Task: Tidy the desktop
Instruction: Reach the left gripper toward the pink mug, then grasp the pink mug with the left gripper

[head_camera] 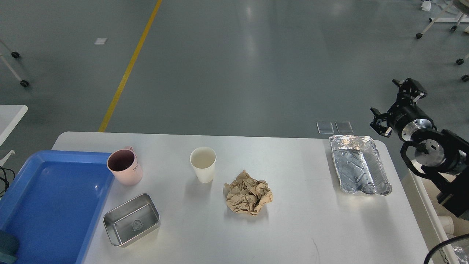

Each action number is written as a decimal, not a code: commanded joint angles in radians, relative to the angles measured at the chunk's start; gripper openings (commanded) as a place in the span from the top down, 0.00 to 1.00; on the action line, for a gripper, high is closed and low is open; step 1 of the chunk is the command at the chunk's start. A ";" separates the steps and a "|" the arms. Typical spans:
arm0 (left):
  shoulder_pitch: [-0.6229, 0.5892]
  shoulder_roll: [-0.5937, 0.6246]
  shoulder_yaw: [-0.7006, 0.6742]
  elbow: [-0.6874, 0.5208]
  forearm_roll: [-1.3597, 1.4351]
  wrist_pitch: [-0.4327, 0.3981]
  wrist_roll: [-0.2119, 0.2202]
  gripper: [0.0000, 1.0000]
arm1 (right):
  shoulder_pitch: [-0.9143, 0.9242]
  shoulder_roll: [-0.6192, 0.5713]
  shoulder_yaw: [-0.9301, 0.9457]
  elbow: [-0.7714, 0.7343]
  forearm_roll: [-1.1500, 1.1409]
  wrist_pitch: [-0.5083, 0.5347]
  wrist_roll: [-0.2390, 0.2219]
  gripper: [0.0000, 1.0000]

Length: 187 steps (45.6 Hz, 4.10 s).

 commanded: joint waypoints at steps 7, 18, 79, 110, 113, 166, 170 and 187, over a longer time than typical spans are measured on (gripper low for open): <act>-0.008 -0.002 -0.019 0.008 0.000 -0.026 0.013 0.00 | -0.001 -0.001 0.000 0.000 0.000 0.000 0.000 0.00; -0.071 -0.126 -0.047 0.028 0.000 -0.026 0.178 0.00 | -0.002 0.002 0.000 0.000 0.000 0.000 0.000 0.00; -0.165 -1.140 -0.029 0.703 0.116 0.006 0.426 0.00 | -0.001 0.159 0.008 -0.003 0.000 0.012 0.009 0.00; -0.126 -1.370 -0.030 0.933 0.102 0.041 0.416 0.00 | 0.001 0.156 0.003 -0.009 -0.002 0.006 0.009 0.00; -0.126 -1.372 -0.030 0.936 0.099 0.041 0.415 0.00 | 0.001 0.156 0.003 -0.009 -0.002 0.005 0.009 0.00; -0.120 -1.327 -0.027 0.906 0.107 0.024 0.410 0.35 | 0.001 0.154 0.003 -0.011 -0.002 0.000 0.009 0.00; -0.119 -1.329 -0.027 0.906 0.107 0.024 0.410 0.38 | 0.001 0.151 0.003 -0.011 -0.002 0.000 0.009 0.00; -0.119 -1.340 -0.018 0.906 0.108 0.023 0.416 0.61 | -0.004 0.148 0.003 -0.012 -0.002 0.000 0.009 0.00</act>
